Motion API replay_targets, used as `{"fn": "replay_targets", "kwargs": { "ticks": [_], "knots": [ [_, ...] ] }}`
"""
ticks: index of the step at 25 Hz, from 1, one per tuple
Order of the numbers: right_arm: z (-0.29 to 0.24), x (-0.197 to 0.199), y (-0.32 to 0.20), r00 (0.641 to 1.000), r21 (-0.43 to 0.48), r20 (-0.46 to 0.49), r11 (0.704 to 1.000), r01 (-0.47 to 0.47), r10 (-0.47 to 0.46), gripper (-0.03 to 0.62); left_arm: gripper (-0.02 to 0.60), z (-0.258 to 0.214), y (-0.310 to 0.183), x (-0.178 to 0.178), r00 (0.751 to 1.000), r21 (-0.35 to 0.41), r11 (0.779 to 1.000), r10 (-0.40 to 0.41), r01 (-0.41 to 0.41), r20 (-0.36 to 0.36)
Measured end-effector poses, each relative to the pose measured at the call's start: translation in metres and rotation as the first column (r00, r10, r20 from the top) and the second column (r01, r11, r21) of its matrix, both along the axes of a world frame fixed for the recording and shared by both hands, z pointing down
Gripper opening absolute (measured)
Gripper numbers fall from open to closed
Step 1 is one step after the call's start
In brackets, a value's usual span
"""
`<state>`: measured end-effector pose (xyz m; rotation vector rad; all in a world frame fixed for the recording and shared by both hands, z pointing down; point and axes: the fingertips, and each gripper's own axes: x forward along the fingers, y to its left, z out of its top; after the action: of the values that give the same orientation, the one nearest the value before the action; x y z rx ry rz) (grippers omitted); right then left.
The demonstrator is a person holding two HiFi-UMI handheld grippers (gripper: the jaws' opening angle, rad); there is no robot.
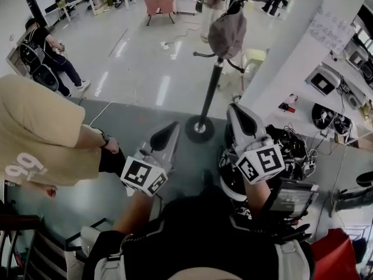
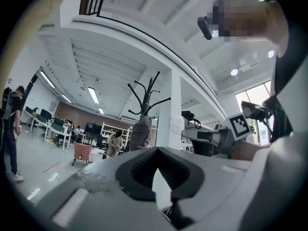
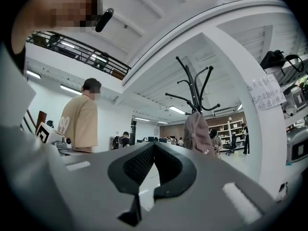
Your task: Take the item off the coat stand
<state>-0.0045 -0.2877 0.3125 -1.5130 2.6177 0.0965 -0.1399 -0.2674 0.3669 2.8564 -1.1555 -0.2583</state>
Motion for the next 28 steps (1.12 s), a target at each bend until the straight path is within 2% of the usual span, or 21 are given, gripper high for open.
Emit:
{"fn": "replay_targets", "kwargs": {
  "ticks": [22, 23, 25, 28],
  "knots": [
    [-0.026, 0.064, -0.106, 0.999, 0.072, 0.034, 0.997, 0.012, -0.014, 0.014, 0.009, -0.026, -0.098, 0.058, 0.998, 0.035, 0.998, -0.057, 0.056, 0.030],
    [-0.027, 0.068, -0.110, 0.999, 0.075, 0.033, 0.997, 0.012, -0.015, 0.019, 0.009, -0.027, -0.102, 0.062, 0.998, 0.041, 0.998, -0.054, 0.053, 0.034],
    [-0.030, 0.071, -0.119, 0.999, 0.077, 0.032, 0.997, 0.017, -0.020, 0.091, 0.009, -0.029, -0.109, 0.066, 0.998, 0.052, 0.997, -0.050, 0.047, 0.040],
    [-0.033, 0.074, -0.130, 0.999, 0.085, 0.031, 0.996, 0.021, -0.024, 0.115, 0.009, -0.031, -0.120, 0.068, 0.998, 0.057, 0.997, -0.057, 0.055, 0.039]
  ]
}}
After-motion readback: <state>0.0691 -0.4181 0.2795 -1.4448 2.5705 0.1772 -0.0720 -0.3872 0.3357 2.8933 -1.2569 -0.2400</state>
